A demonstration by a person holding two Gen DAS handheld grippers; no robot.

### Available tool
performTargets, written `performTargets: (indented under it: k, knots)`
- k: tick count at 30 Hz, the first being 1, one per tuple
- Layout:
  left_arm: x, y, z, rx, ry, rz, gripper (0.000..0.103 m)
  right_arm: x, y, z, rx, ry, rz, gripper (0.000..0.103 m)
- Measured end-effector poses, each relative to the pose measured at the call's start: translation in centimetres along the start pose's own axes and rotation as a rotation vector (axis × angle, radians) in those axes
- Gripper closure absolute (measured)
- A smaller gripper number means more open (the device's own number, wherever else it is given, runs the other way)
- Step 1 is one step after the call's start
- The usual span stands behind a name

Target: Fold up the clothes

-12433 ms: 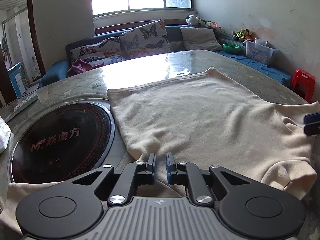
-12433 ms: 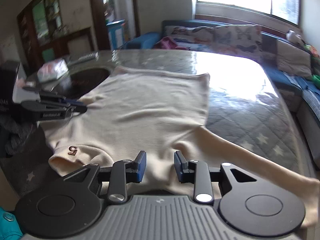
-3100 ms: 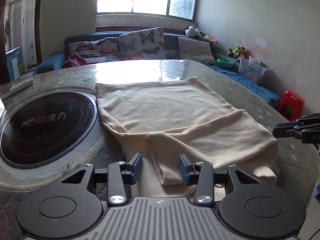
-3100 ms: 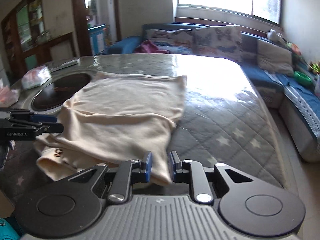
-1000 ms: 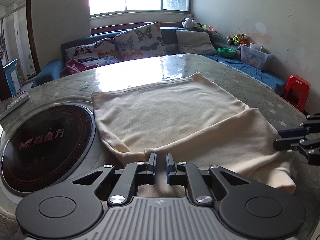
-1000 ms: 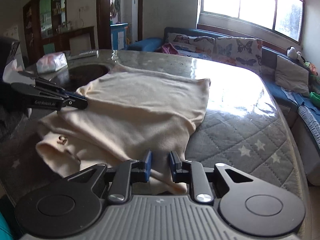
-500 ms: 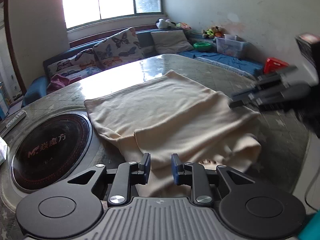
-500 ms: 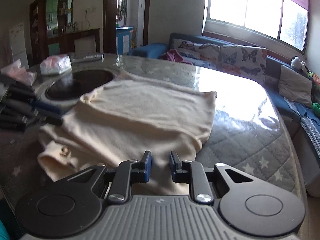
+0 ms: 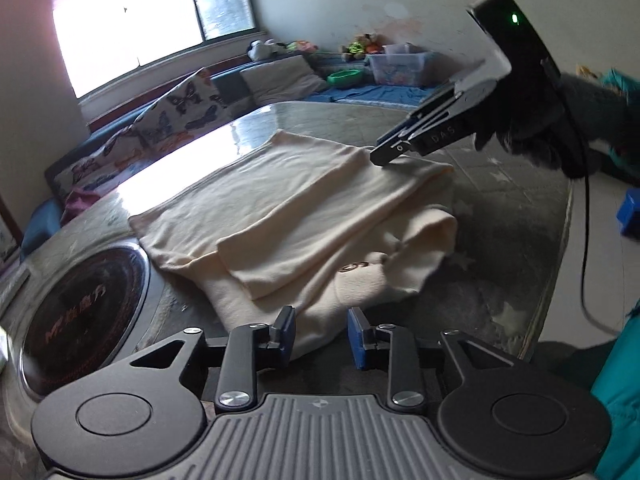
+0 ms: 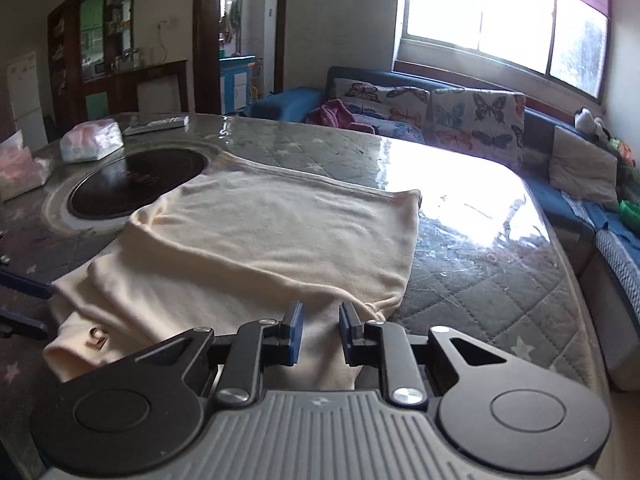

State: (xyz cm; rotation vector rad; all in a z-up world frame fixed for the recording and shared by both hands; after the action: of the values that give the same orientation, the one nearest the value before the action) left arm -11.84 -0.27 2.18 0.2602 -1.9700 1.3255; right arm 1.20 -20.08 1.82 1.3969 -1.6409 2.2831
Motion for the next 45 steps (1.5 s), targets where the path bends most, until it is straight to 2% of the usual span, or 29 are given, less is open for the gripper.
performTargets:
  k: [4,10,17,20,21,23,25,27,31,32,35,37,40,41,44,45]
  knots:
    - [-1.1,-0.1,1.0,-0.044,-0.003,0.018,0.071,1.5,1.0,-1.4,0.085,-0.02,-0.017,0.084]
    - [-1.9,-0.3,1.8,-0.1,-0.015,0.048,0.071,2.1,2.5,-3.1,0.184,0.019,-0.032,0.084]
    - [-2.5,-0.3,1.5,-0.108,-0.014,0.069,0.073,4.0,3.5,-3.9,0.25,0.007,-0.049,0.083]
    - [-2.5,-0.7,0.9,-0.084,-0.01,0.09,0.09,5.0,3.8,-4.3,0.294,-0.005,-0.053,0.075]
    - [-2.4,-0.9,0.6,-0.068,-0.007,0.096,0.093,5.3,3.9,-4.4,0.309,-0.009,-0.055,0.074]
    - [-2.2,-1.4,0.0,-0.036,0.003,0.11,0.093,5.8,4.1,-4.9,0.341,-0.019,-0.057,0.071]
    - [-2.1,-2.1,-0.8,-0.011,0.005,0.127,0.093,5.9,4.2,-5.3,0.365,-0.03,-0.054,0.06]
    - [-2.1,-2.7,-1.6,0.016,0.015,0.131,0.094,5.8,4.3,-6.0,0.406,-0.052,-0.04,0.054]
    - [-2.5,-3.5,-2.7,0.049,0.035,0.133,0.094,4.4,4.3,-6.8,0.452,-0.028,-0.004,0.053]
    - [-2.6,-3.6,-2.8,0.053,0.038,0.131,0.094,4.0,4.2,-6.8,0.455,-0.026,0.004,0.054]
    - [-2.7,-3.3,-2.8,0.058,0.035,0.125,0.093,2.7,3.4,-6.4,0.415,-0.06,0.008,0.064]
    - [-2.6,-2.8,-2.5,0.05,0.029,0.12,0.089,2.3,2.7,-6.0,0.38,-0.106,-0.004,0.084]
    - [-2.2,-1.5,-1.8,0.022,0.023,0.119,0.085,2.0,1.8,-5.2,0.315,-0.149,-0.02,0.09]
    - [-2.2,-1.1,-1.6,0.012,0.016,0.116,0.08,2.0,1.5,-4.9,0.29,-0.162,-0.023,0.091]
    - [-2.1,0.0,-1.2,-0.009,-0.01,0.105,0.077,2.2,0.7,-4.1,0.216,-0.184,-0.024,0.091]
    - [-2.1,0.4,-1.1,-0.016,-0.019,0.101,0.073,2.3,0.5,-3.9,0.196,-0.189,-0.024,0.092]
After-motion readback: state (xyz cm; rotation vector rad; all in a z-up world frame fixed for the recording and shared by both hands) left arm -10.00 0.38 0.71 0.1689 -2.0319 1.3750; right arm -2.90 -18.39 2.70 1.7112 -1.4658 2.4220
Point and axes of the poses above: each gripper's, at about its wrist camera, not at the fingertips, and x roughly against the way its jaws point, z to its right, y to its underside, the point moved 1 cm from there along -x, roughly the way its jaws point, and after that the axes turned 2 degrees about -z, right-handed, at the moved point
